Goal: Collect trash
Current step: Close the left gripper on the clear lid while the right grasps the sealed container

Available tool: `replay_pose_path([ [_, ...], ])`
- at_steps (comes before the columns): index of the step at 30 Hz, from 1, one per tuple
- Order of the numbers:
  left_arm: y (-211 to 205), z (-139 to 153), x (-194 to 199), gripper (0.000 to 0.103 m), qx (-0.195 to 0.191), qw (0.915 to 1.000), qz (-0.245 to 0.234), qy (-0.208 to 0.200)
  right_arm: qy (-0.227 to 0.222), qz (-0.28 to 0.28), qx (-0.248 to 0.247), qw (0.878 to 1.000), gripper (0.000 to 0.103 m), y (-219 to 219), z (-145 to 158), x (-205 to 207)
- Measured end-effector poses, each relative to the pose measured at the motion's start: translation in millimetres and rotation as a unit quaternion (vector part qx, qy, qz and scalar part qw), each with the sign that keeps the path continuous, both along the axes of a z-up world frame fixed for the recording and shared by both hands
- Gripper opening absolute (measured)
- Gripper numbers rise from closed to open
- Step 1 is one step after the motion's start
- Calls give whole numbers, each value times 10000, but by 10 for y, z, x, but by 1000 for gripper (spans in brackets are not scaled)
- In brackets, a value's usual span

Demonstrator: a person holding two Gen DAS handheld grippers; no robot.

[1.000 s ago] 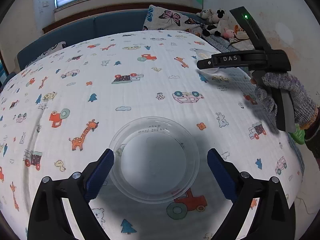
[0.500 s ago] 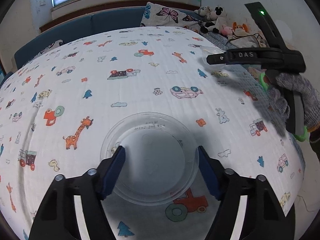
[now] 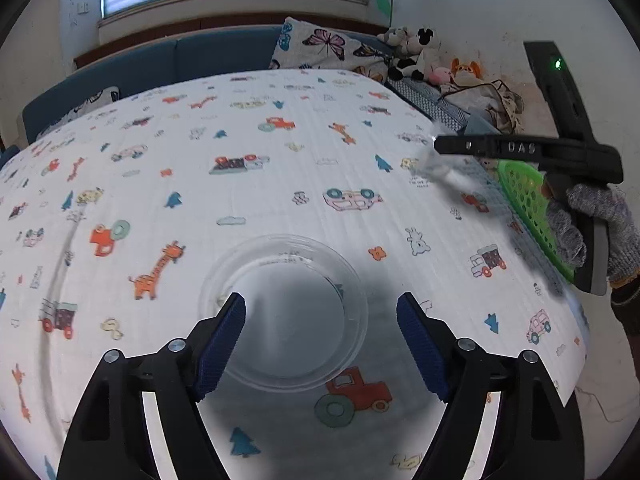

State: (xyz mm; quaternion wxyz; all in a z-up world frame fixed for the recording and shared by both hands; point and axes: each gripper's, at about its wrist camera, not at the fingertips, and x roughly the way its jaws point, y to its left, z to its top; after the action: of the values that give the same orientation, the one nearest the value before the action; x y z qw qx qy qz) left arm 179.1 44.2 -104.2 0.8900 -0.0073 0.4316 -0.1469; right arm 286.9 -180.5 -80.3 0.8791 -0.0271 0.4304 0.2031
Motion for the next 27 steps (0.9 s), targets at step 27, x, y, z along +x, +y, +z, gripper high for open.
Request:
replay_pose_path([
  [27, 164, -99, 96, 94, 65, 9997, 137, 185, 34, 157, -190, 9997, 66, 96, -162, -36],
])
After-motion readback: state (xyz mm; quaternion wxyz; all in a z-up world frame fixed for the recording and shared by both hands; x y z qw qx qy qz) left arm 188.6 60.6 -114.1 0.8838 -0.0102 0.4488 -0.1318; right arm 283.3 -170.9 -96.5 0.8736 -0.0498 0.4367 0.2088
